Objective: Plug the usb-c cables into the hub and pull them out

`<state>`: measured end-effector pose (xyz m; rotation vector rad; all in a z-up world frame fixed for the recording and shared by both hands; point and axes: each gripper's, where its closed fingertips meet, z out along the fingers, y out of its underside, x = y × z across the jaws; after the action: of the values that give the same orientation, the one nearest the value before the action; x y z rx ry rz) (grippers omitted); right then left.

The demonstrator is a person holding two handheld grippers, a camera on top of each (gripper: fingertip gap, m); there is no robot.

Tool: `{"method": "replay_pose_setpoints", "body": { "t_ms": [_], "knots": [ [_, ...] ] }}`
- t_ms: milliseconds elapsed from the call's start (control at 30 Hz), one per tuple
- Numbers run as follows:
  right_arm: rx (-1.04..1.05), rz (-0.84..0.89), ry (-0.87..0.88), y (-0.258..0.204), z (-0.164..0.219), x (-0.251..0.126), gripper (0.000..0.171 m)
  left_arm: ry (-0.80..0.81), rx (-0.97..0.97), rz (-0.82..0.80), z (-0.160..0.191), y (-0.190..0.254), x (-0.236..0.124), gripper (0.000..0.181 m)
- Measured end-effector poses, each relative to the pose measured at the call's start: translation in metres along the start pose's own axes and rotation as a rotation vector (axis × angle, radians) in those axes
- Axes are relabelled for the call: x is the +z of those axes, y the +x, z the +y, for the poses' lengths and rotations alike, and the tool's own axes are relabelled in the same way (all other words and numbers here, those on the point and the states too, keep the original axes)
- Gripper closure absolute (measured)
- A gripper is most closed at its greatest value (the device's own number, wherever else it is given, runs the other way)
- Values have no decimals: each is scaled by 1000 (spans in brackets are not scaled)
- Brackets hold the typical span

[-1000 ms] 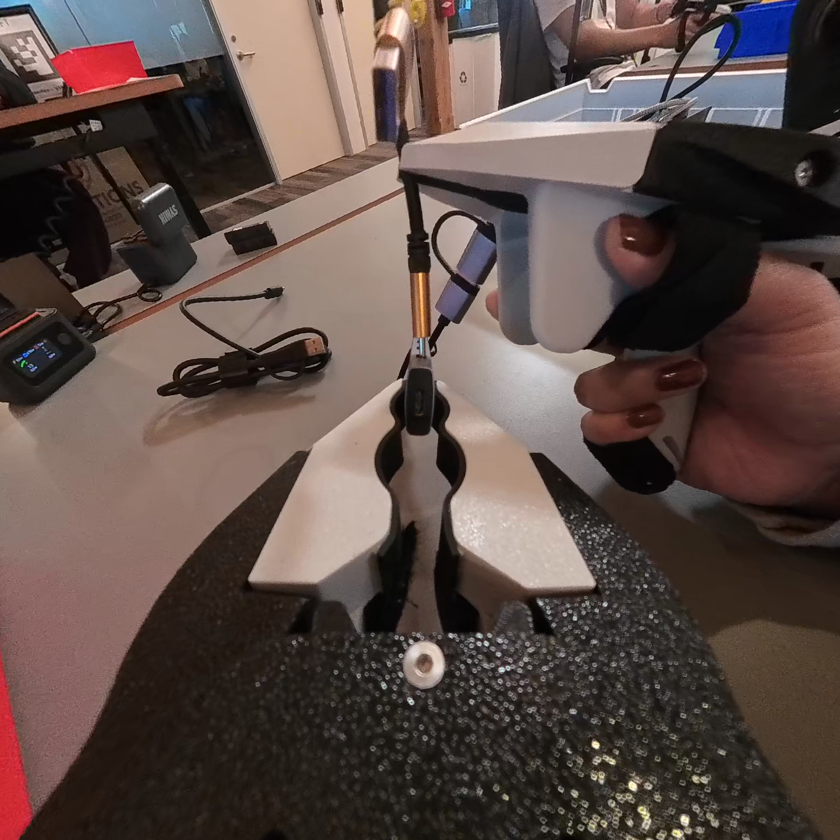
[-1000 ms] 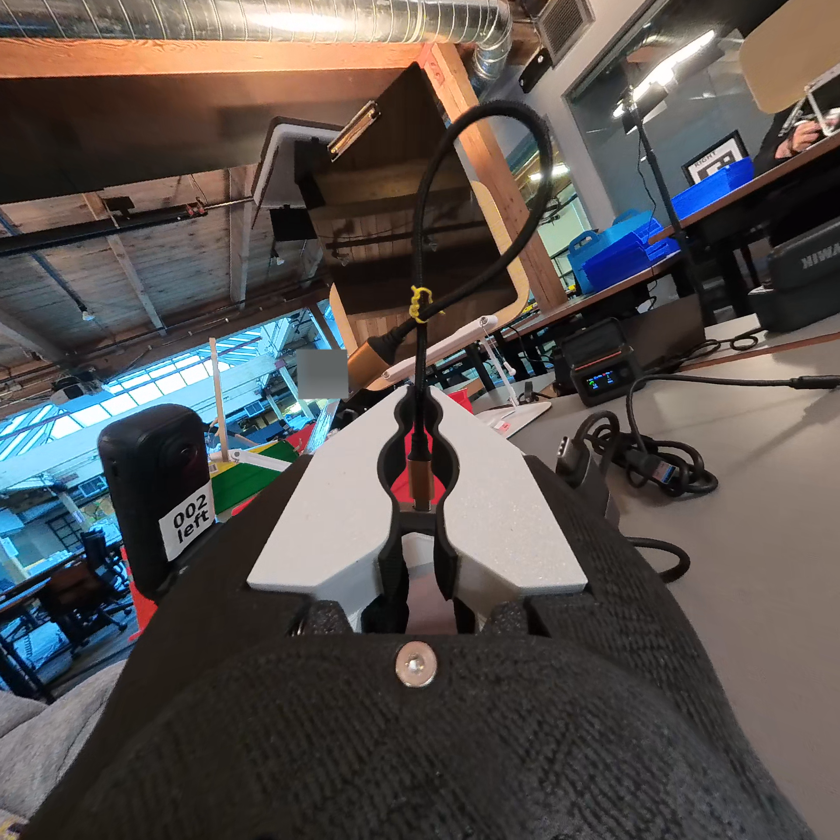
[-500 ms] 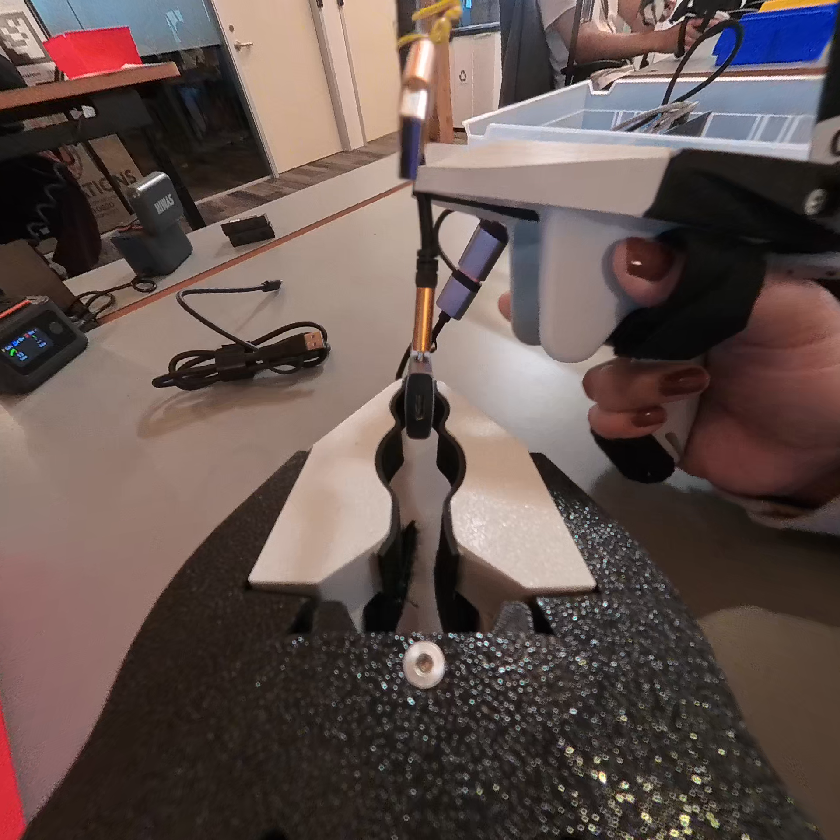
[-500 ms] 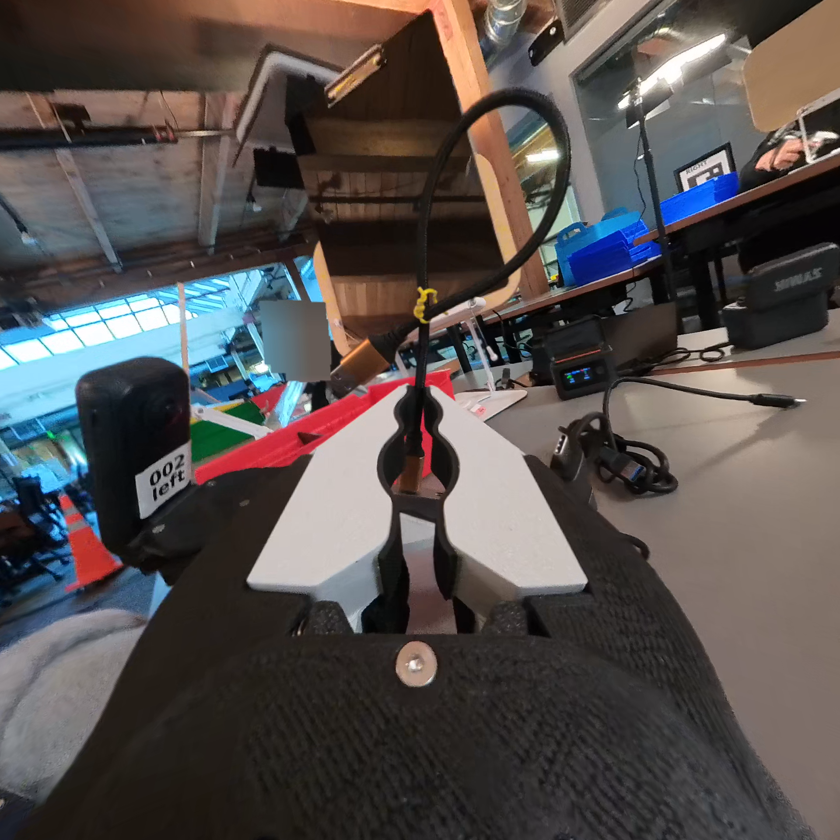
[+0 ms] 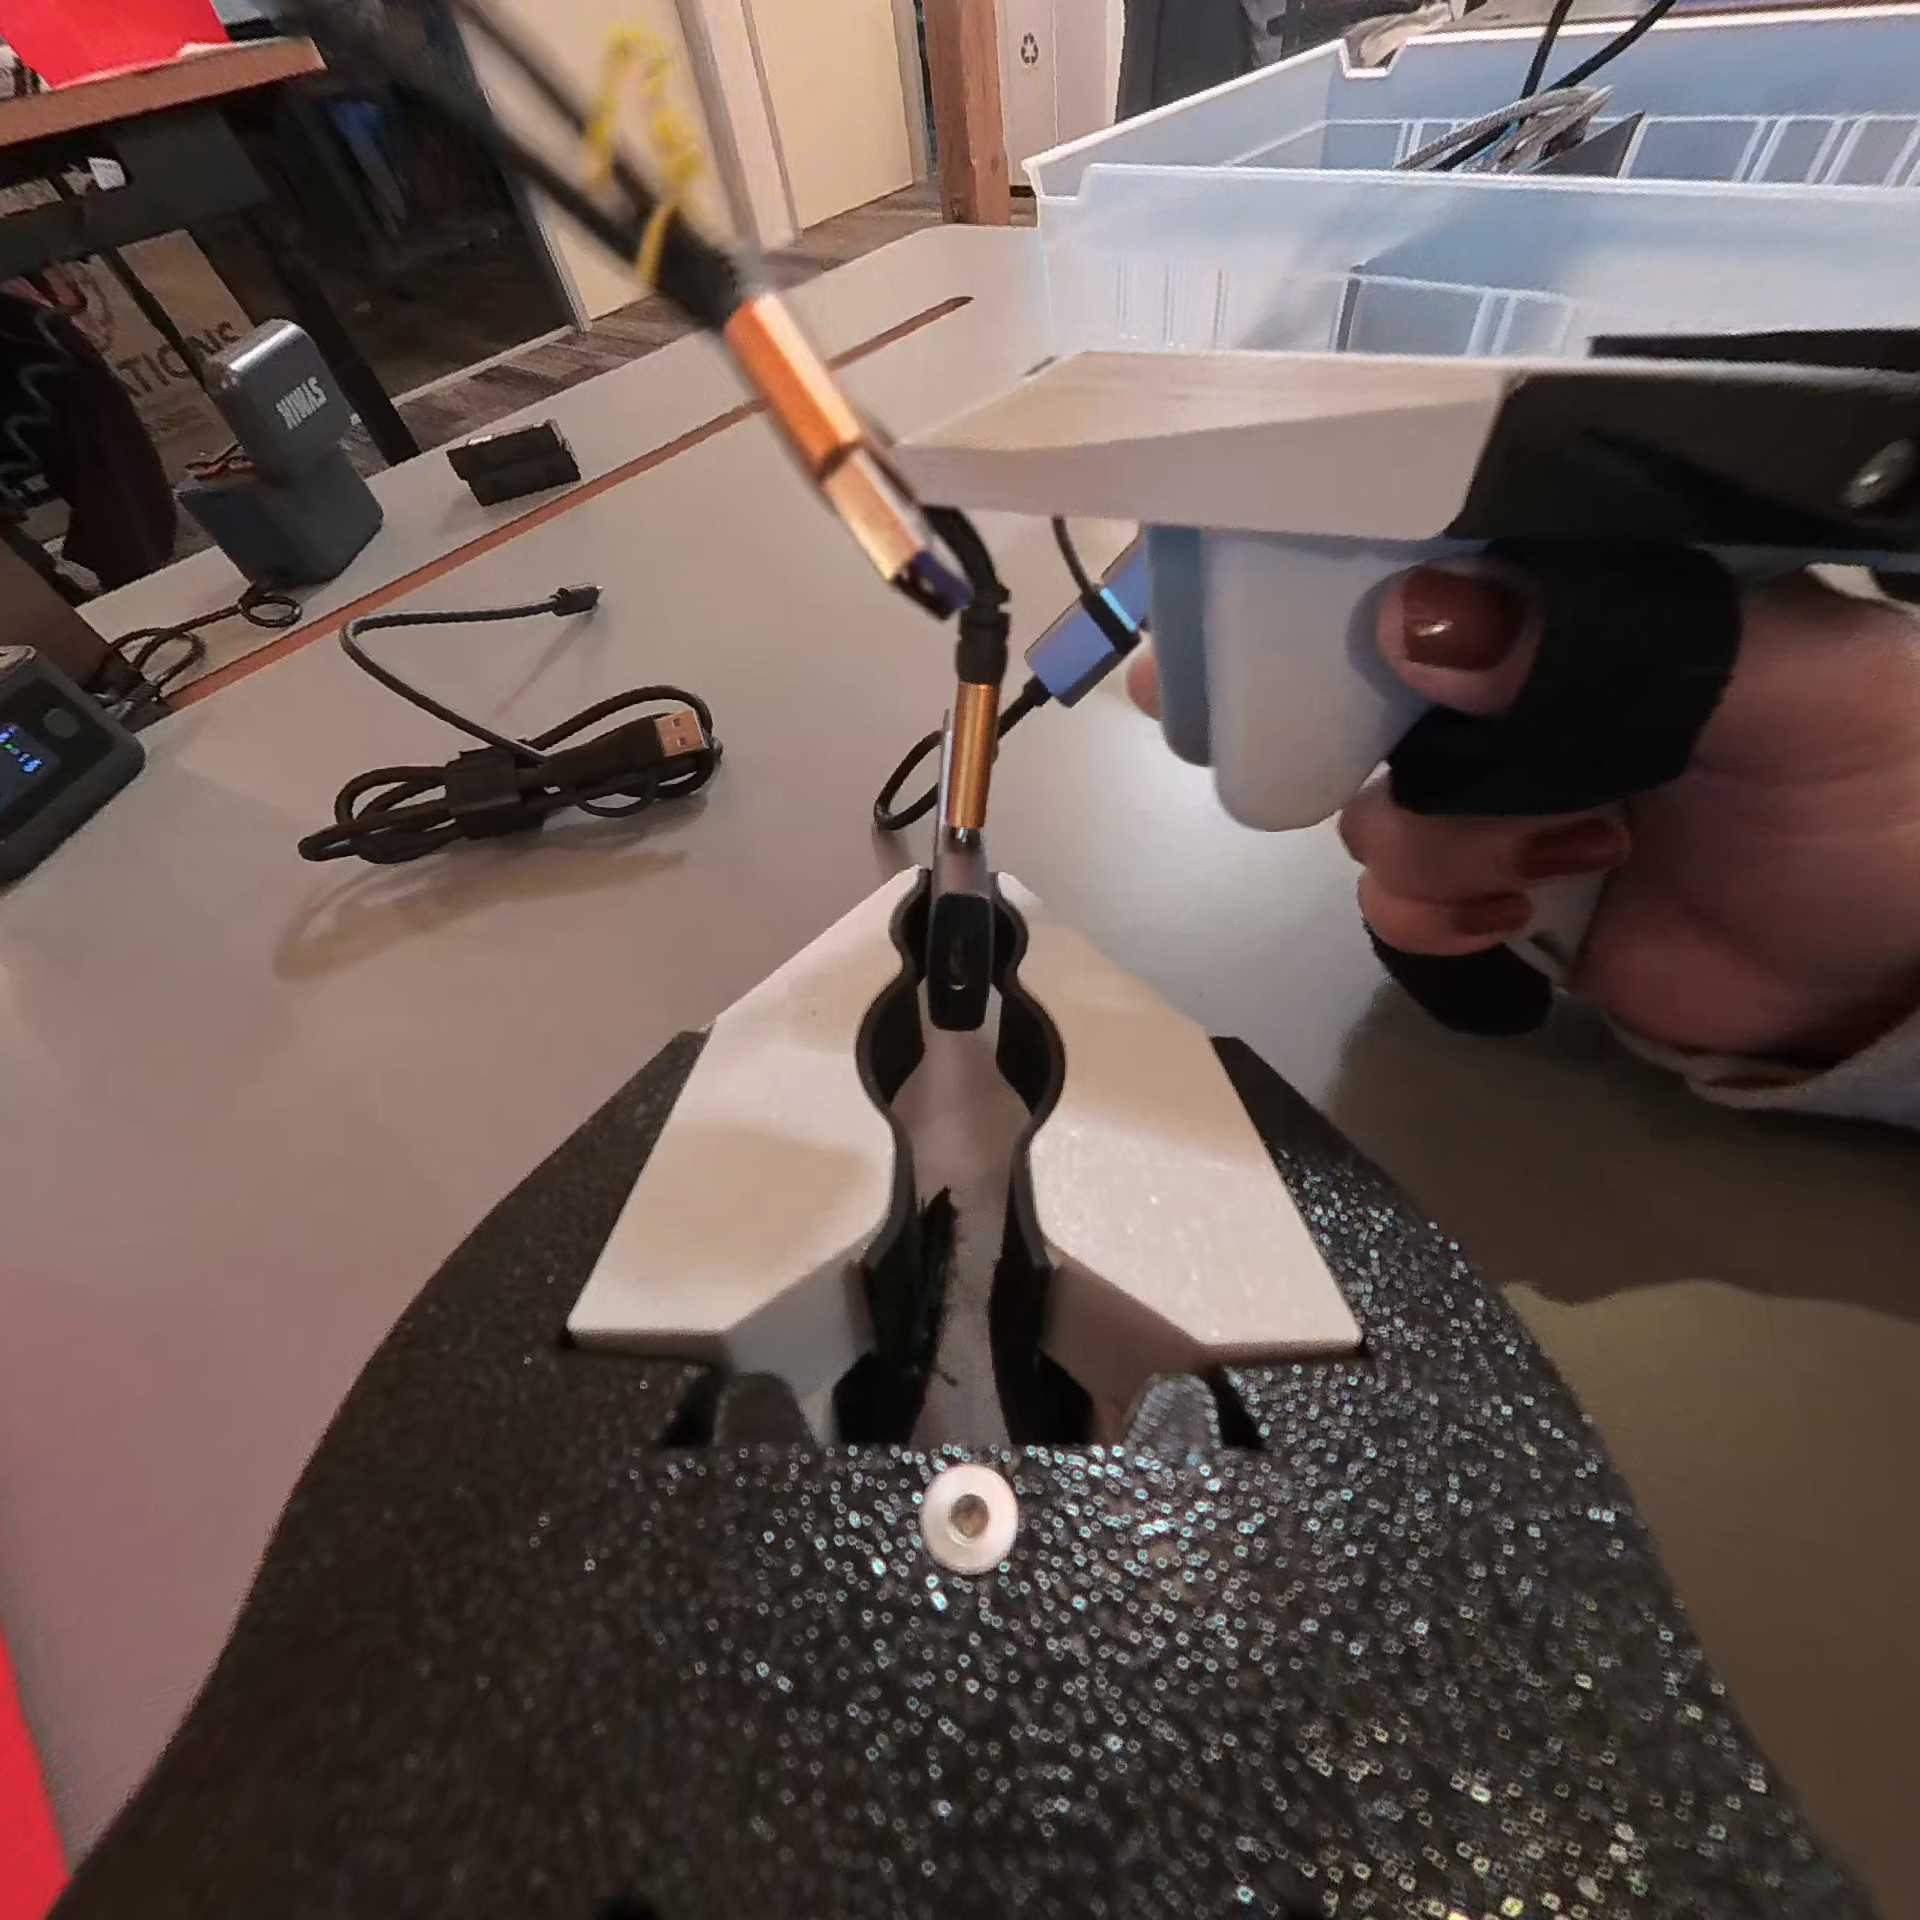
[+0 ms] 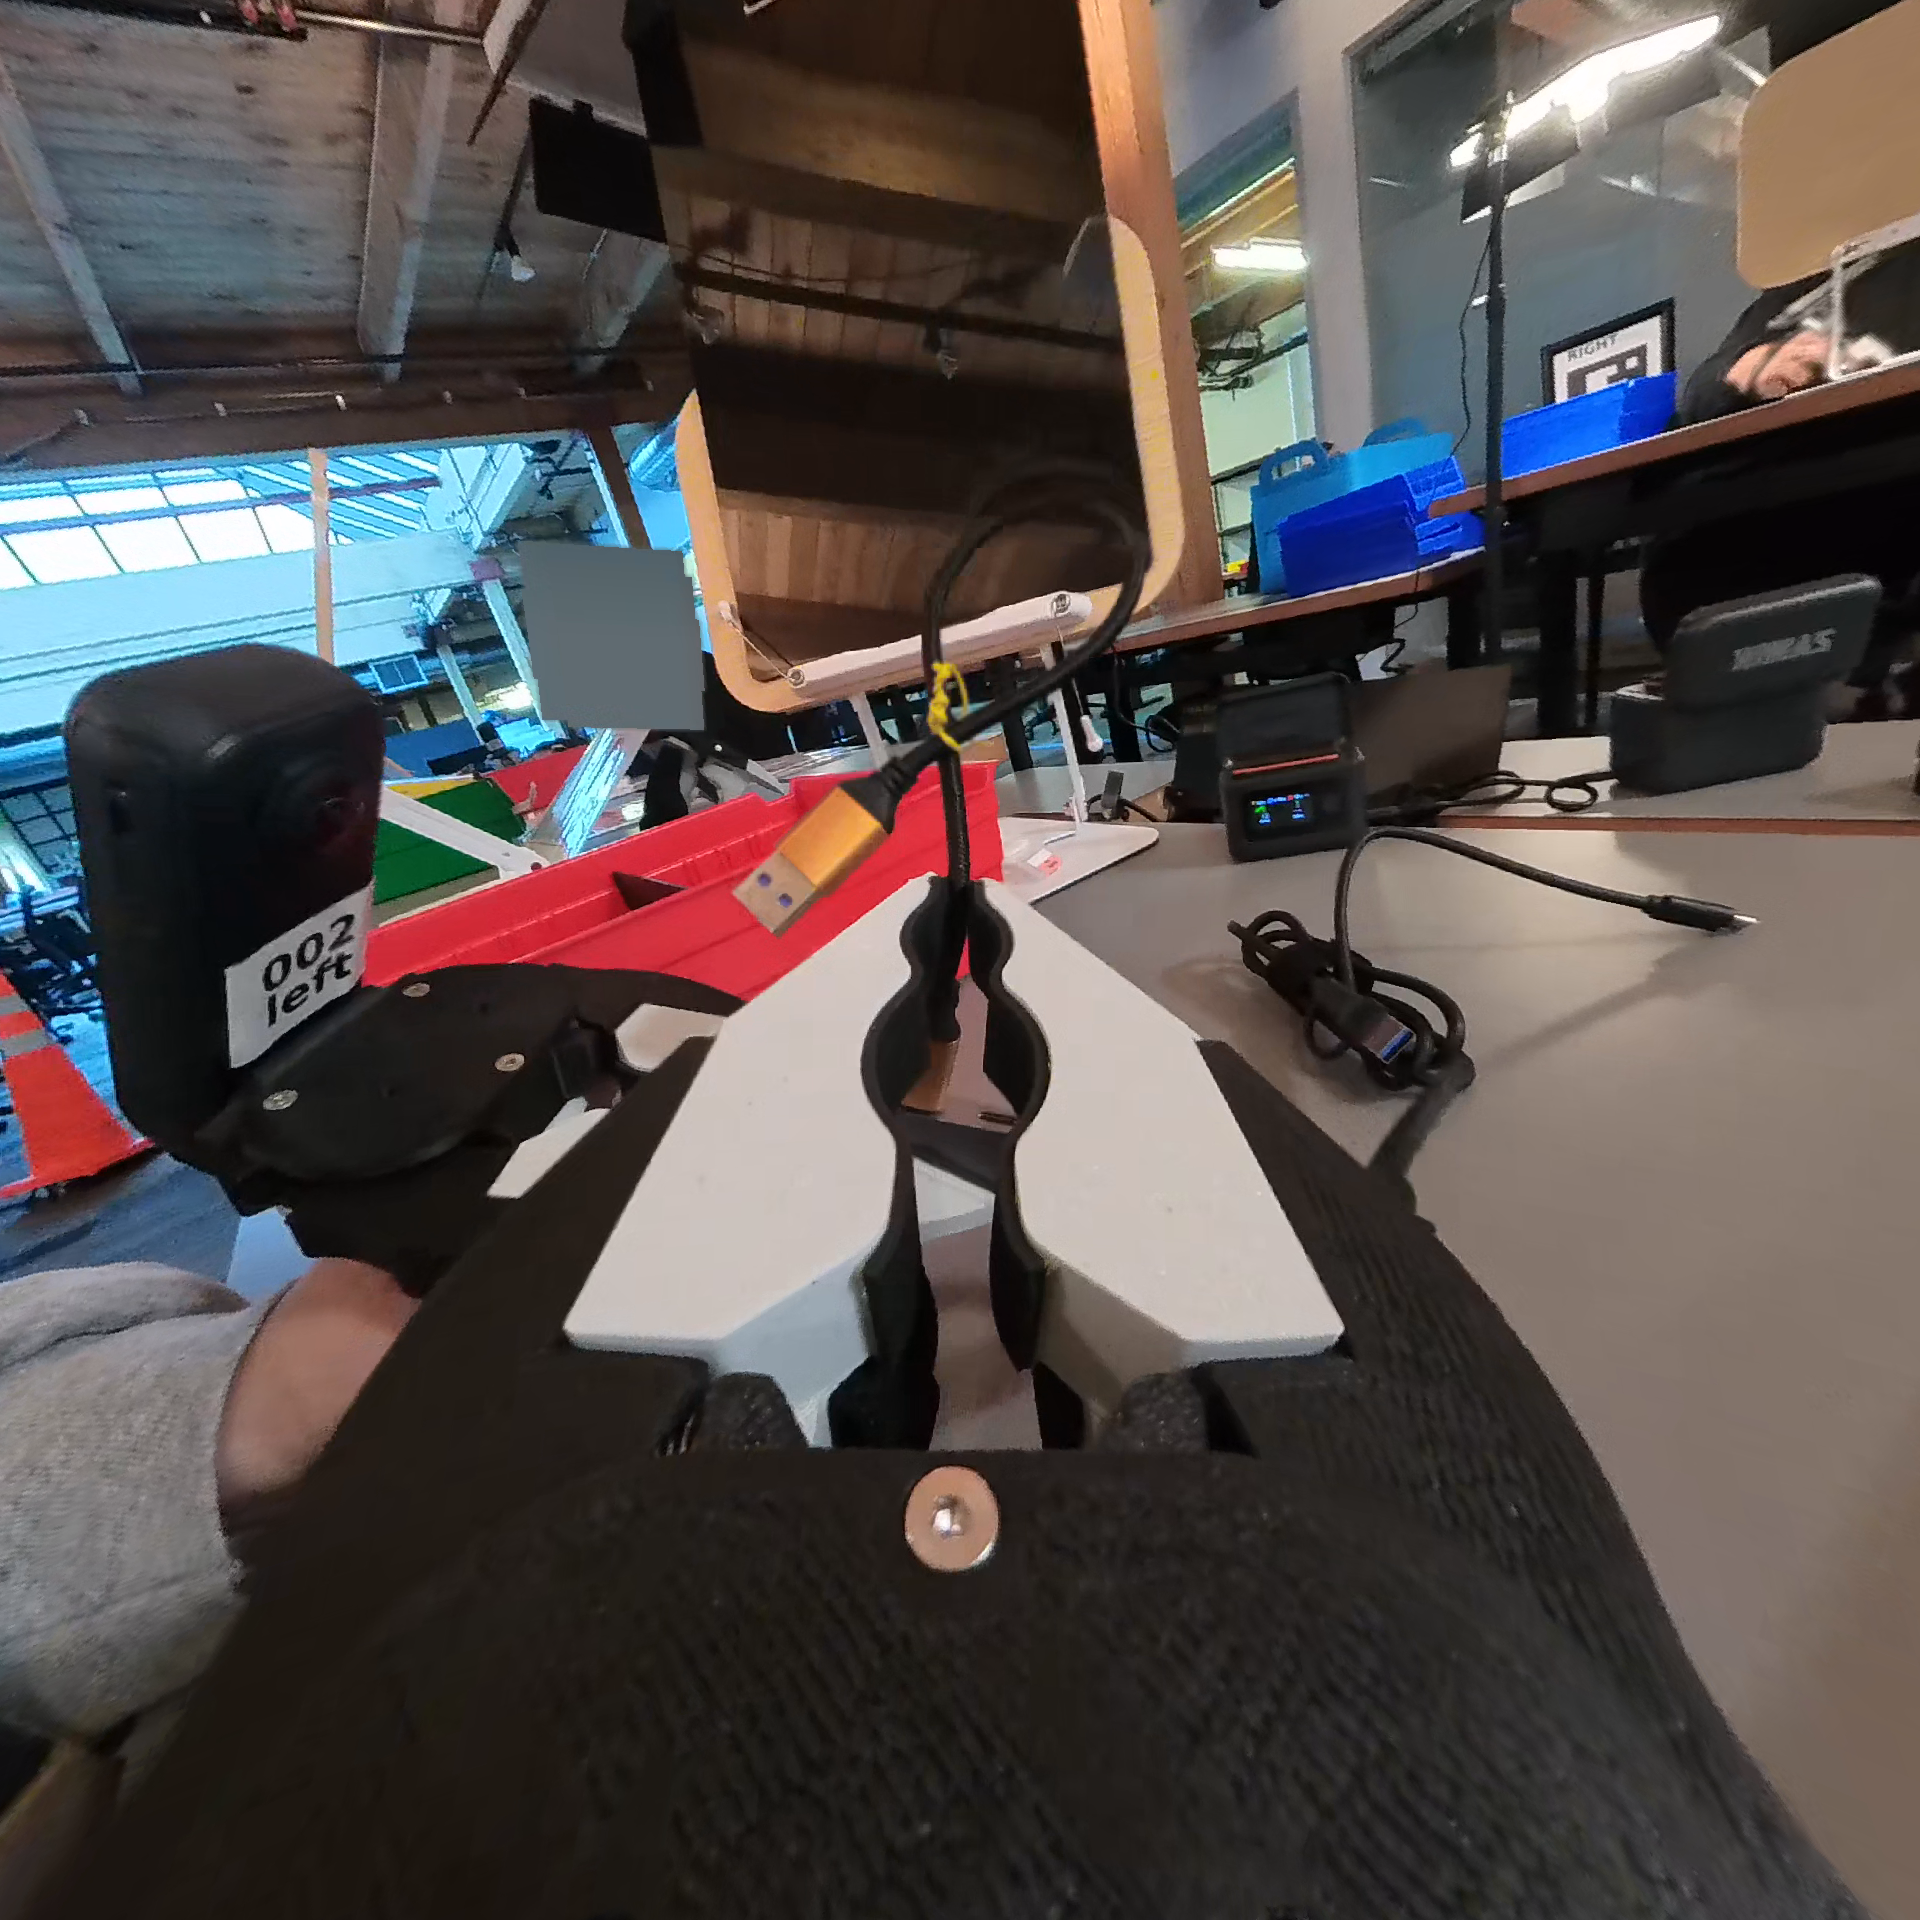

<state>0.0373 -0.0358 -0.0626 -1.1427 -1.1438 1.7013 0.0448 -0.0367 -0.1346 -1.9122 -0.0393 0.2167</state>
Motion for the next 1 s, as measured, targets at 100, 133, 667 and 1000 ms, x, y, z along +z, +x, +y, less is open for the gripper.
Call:
{"method": "replay_pose_setpoints", "body": {
  "t_ms": [100, 133, 667, 1000],
  "knots": [
    [34, 5, 3, 5, 2, 2, 169, -12, 8, 14, 1, 3, 2, 176],
    [50, 1, 17, 5, 0, 0, 169, -11, 11, 12, 1, 3, 2, 176],
    [138, -43, -37, -2, 13, -3, 167, -6, 4, -8, 1, -3, 0, 176],
    [-191, -89, -125, -50, 33, 8, 166, 6, -32, 5, -1, -4, 1, 177]
  ]
}}
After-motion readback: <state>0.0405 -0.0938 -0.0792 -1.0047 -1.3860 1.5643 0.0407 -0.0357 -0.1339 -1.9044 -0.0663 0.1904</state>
